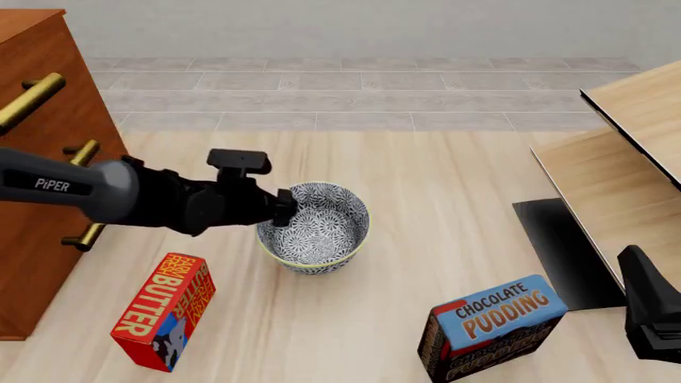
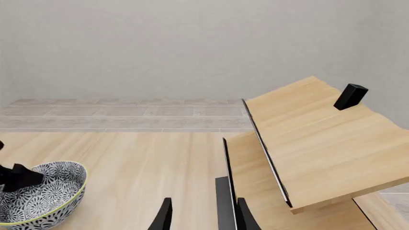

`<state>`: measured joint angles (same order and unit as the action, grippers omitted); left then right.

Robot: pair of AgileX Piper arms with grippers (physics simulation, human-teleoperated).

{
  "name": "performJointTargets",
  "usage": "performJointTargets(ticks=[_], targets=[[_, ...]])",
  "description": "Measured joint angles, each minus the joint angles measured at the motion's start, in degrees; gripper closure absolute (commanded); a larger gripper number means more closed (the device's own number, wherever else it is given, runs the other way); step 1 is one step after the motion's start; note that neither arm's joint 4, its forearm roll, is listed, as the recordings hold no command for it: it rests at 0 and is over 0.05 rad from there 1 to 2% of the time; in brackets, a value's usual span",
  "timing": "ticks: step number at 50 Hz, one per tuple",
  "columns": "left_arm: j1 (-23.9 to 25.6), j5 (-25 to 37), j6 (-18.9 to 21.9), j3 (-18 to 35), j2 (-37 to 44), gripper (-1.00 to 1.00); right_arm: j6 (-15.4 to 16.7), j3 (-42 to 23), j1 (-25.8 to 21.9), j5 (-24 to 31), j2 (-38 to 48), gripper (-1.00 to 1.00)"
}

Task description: Close the top drawer of the cabinet and put the bowl on top of it.

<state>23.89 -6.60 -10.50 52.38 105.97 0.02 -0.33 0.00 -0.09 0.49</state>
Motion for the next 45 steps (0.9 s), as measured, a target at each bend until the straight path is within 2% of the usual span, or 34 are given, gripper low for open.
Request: performJointTargets(ticks=[6, 7, 28, 45], targets=[[0.08, -0.19, -0.09, 0.25, 0.6, -1.0, 0.0, 0.0, 0.0, 0.0, 0.0, -1.0], [0.09, -0.22, -0.1, 0.3, 0.71, 1.0, 0.0, 0.0, 0.0, 0.0, 0.0, -1.0], [0.0, 0.18, -0.63, 0.78, -0.12, 1.0, 0.0, 0.0, 0.0, 0.0, 0.0, -1.0], [-0.15, 4.52, -0.78, -0.23, -8.53, 1.0, 0.0, 0.0, 0.0, 0.0, 0.0, -1.0]])
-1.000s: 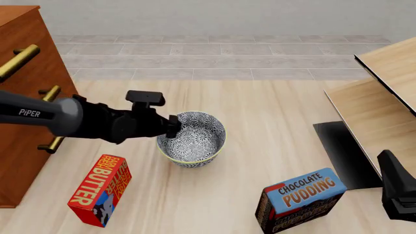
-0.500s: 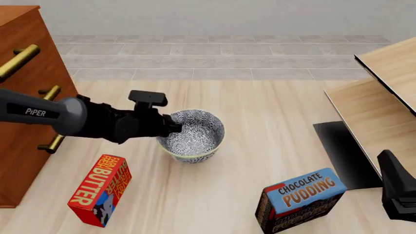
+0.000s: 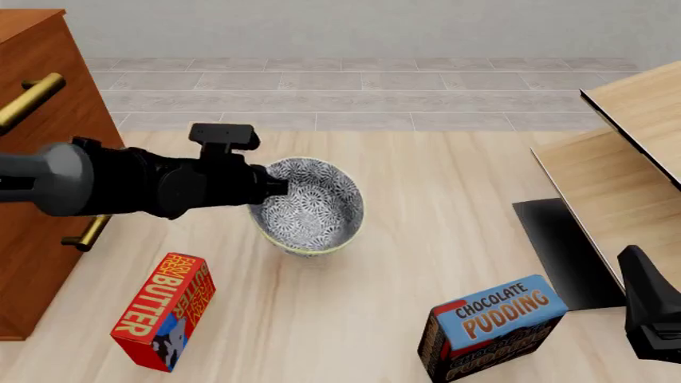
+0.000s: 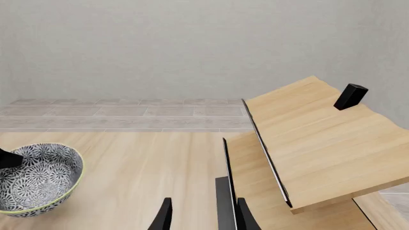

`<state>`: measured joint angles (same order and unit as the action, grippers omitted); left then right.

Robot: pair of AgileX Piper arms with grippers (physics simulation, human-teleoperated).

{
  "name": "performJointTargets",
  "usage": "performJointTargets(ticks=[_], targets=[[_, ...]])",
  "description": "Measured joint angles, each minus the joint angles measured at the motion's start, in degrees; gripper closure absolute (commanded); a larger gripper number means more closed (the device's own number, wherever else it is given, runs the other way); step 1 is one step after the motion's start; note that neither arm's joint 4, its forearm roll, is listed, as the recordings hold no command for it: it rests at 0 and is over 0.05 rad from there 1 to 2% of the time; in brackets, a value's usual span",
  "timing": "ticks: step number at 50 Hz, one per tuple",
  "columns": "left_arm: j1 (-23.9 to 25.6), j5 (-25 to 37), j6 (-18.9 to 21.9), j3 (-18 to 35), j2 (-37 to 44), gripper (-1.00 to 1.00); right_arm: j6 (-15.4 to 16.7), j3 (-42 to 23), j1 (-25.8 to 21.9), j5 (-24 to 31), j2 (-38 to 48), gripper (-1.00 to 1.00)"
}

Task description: Close the top drawer of the cabinet and put the bowl on top of it.

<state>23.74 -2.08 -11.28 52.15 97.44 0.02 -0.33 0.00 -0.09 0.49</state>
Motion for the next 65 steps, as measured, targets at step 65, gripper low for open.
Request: performJointTargets(ticks=[65], targets=[[-7.94, 42.4, -3.12, 19.97, -34.5, 1.0, 0.0, 0.0, 0.0, 0.0, 0.0, -1.0]])
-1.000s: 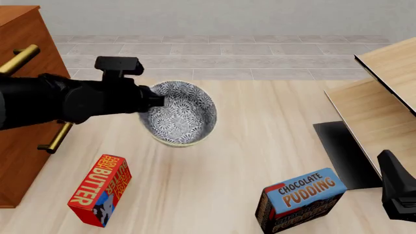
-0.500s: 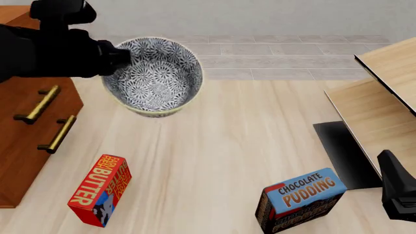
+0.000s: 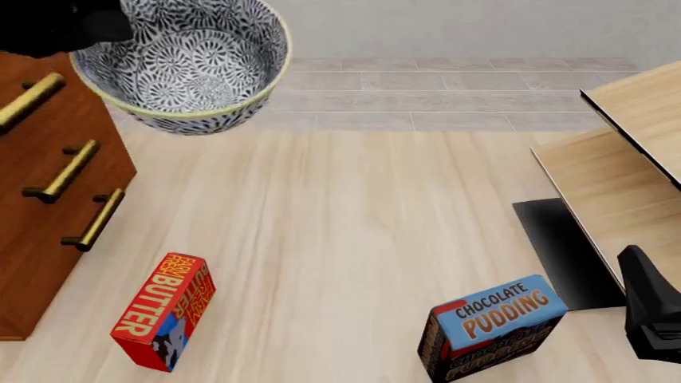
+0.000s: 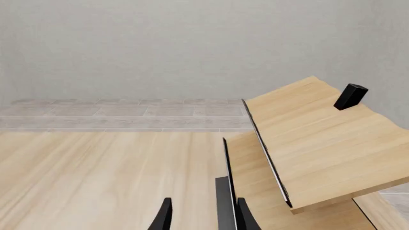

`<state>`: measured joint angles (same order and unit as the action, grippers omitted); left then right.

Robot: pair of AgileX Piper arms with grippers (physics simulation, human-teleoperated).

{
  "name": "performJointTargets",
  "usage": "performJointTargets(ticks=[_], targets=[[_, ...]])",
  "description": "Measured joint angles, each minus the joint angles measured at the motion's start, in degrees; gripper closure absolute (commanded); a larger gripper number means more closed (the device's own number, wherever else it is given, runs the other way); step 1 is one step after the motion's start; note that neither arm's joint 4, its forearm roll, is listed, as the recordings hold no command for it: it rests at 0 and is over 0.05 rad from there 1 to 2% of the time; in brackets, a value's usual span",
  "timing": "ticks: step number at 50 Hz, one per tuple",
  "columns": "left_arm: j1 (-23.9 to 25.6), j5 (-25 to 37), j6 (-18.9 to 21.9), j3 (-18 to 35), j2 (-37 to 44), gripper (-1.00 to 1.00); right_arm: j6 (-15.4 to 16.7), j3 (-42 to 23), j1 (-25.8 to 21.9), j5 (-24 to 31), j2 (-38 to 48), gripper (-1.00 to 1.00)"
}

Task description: Close the top drawer of the cabinet and put the bowl on top of it.

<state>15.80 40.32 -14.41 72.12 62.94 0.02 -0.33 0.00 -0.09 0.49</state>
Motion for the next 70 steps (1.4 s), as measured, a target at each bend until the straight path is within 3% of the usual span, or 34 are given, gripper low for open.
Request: performJointTargets(ticks=[17, 53, 70], targets=[[-4.58, 9.06, -2.42, 9.48, -1.46, 1.0, 0.0, 0.0, 0.0, 0.0, 0.0, -1.0], [-15.81, 20.7, -5.6, 26.11, 0.83, 1.0, 0.0, 0.0, 0.0, 0.0, 0.0, -1.0], [-20.51, 23.46, -6.68, 30.27, 1.2, 1.0, 0.0, 0.0, 0.0, 0.0, 0.0, -1.0]])
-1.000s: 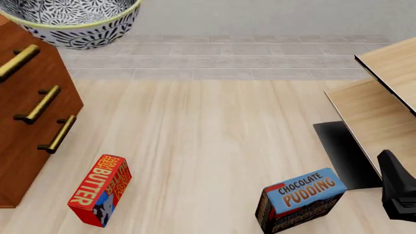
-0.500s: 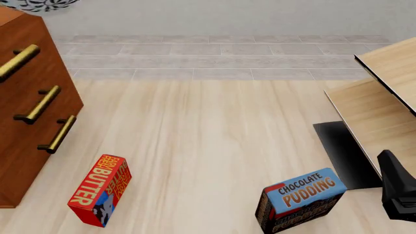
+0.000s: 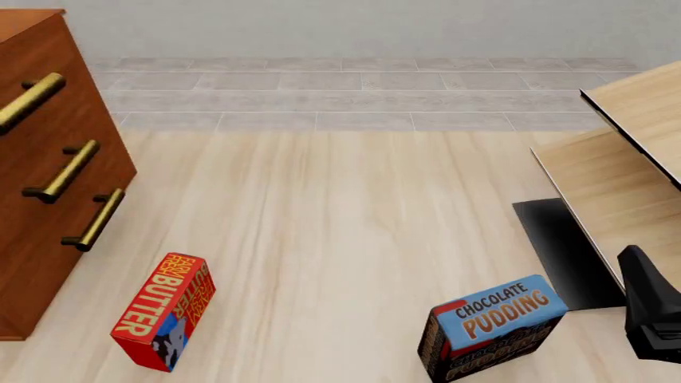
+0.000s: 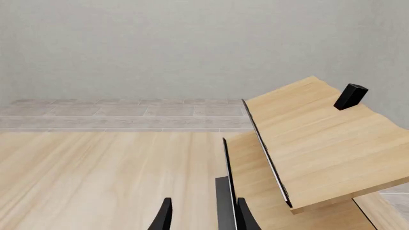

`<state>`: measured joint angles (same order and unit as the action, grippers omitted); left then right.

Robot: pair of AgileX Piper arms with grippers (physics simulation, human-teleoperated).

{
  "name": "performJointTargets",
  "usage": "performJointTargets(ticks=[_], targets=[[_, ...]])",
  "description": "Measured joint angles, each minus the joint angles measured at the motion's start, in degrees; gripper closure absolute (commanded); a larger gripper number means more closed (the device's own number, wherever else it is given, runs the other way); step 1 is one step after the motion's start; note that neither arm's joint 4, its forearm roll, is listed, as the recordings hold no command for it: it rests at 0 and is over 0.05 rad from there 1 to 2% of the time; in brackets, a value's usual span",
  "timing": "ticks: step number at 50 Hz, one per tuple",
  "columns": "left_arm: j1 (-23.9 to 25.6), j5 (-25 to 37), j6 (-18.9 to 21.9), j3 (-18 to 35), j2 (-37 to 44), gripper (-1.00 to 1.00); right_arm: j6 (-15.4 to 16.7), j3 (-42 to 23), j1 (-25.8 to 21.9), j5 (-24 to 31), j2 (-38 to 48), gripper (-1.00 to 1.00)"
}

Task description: Close the top drawer of the cabinet and put the bowl on top of it.

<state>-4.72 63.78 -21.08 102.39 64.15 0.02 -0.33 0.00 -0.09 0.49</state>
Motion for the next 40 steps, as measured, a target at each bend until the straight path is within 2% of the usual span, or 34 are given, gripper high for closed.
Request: performJointTargets(ticks=[40], targets=[[-11.31, -1.96, -3.63, -1.63, -0.26, 1.0, 0.0, 0.0, 0.0, 0.0, 0.0, -1.0]])
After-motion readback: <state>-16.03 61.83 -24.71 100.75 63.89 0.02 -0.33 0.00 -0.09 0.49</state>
